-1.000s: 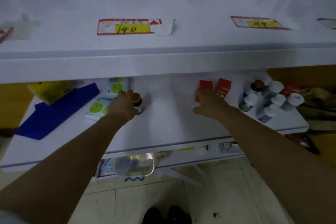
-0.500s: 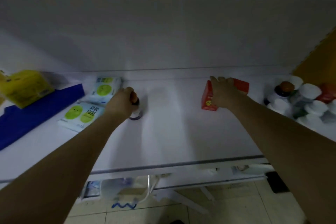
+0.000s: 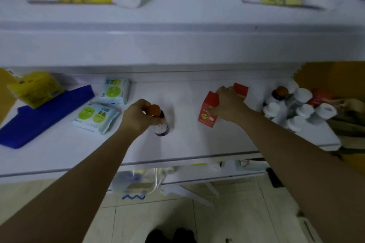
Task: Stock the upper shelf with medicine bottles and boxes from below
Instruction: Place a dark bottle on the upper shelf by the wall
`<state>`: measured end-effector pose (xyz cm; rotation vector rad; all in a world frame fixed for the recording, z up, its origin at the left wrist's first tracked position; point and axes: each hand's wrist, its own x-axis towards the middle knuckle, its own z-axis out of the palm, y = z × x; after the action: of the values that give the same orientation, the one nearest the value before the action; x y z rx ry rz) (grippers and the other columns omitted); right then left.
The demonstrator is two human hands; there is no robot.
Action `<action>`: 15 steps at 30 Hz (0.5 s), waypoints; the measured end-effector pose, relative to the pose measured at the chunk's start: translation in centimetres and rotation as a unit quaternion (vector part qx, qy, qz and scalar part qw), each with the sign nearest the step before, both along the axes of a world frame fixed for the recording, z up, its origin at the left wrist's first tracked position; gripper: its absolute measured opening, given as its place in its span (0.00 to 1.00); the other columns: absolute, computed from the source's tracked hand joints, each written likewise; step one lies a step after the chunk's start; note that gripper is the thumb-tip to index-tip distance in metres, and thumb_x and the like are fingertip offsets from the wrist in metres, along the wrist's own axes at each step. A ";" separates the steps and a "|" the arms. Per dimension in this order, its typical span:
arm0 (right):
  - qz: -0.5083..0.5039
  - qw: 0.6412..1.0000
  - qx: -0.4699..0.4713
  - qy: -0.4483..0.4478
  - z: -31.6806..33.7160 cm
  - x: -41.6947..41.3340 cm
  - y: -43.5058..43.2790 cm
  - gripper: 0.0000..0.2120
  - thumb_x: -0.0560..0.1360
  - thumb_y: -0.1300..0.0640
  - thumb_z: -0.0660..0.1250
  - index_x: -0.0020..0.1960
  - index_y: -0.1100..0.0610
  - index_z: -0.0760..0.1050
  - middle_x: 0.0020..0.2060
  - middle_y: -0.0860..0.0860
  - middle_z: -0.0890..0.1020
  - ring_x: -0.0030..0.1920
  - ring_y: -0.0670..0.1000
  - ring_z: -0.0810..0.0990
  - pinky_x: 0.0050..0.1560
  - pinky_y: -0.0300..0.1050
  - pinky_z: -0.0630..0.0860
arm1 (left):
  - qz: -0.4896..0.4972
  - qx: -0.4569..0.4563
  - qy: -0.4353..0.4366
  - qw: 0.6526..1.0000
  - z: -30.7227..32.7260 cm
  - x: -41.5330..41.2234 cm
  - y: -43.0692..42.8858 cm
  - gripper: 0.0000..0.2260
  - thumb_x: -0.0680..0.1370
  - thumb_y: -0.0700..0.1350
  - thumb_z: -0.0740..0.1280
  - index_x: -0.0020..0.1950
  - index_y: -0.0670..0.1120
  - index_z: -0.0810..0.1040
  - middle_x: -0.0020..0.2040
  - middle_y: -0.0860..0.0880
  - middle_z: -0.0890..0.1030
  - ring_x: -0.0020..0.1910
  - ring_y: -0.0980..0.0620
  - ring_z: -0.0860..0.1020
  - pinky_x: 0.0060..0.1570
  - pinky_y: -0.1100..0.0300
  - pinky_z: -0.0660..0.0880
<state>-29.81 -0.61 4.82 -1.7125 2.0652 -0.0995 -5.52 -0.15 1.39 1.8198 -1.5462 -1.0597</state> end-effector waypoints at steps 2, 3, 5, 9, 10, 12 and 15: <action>0.006 1.000 0.015 -0.024 1.1 0.5 1.6 0.33 0.68 0.53 0.75 0.67 0.60 0.64 0.61 0.59 0.71 0.59 0.57 0.74 0.57 0.49 0.74 | 0.005 0.011 0.055 0.998 1.6 0.0 1.8 0.20 0.63 0.40 0.79 0.47 0.44 0.72 0.45 0.49 0.75 0.45 0.50 0.74 0.47 0.58 0.75; 0.011 0.999 0.022 -0.041 1.6 0.8 2.4 0.33 0.68 0.52 0.76 0.66 0.60 0.65 0.60 0.58 0.73 0.58 0.57 0.75 0.56 0.49 0.75 | 0.005 0.016 0.084 0.996 2.3 0.1 2.7 0.19 0.64 0.39 0.79 0.45 0.45 0.71 0.43 0.51 0.75 0.43 0.52 0.74 0.43 0.62 0.74; 0.020 0.997 0.025 -0.075 2.6 1.6 4.1 0.31 0.68 0.52 0.75 0.65 0.59 0.65 0.59 0.57 0.75 0.57 0.55 0.76 0.51 0.45 0.74 | 0.001 0.024 0.132 0.991 3.6 0.4 4.4 0.17 0.66 0.39 0.78 0.43 0.46 0.70 0.42 0.53 0.74 0.41 0.55 0.74 0.38 0.65 0.71; 0.036 0.992 0.015 -0.122 5.1 4.0 7.7 0.29 0.70 0.51 0.74 0.65 0.57 0.66 0.58 0.54 0.76 0.50 0.49 0.73 0.45 0.39 0.69 | -0.003 0.031 0.207 0.978 6.0 1.9 7.6 0.17 0.67 0.41 0.77 0.49 0.44 0.71 0.44 0.52 0.77 0.43 0.55 0.76 0.40 0.65 0.72; 0.038 0.990 0.015 -0.134 5.7 4.7 8.7 0.29 0.70 0.51 0.74 0.66 0.56 0.66 0.59 0.53 0.76 0.49 0.47 0.73 0.43 0.39 0.70 | -0.005 0.032 0.219 0.975 6.5 2.5 8.5 0.17 0.68 0.41 0.76 0.50 0.44 0.71 0.43 0.52 0.78 0.43 0.56 0.77 0.40 0.65 0.72; 0.034 0.986 0.000 -0.163 6.9 6.3 11.0 0.29 0.70 0.51 0.74 0.66 0.55 0.66 0.59 0.52 0.76 0.50 0.46 0.73 0.39 0.35 0.69 | -0.017 0.028 0.231 0.972 7.8 3.7 10.4 0.17 0.69 0.42 0.76 0.50 0.44 0.70 0.42 0.51 0.79 0.41 0.57 0.77 0.39 0.66 0.71; -0.001 0.977 -0.046 -0.206 9.1 9.0 14.8 0.33 0.68 0.51 0.76 0.68 0.55 0.65 0.59 0.51 0.75 0.52 0.46 0.73 0.44 0.35 0.70 | -0.020 0.008 0.257 0.966 9.9 6.2 13.4 0.18 0.69 0.43 0.75 0.51 0.45 0.70 0.45 0.49 0.80 0.45 0.53 0.79 0.43 0.62 0.74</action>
<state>-20.77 14.18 13.89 -1.5804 1.7757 -0.5129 0.68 13.25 11.28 1.3728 -1.2613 -1.4282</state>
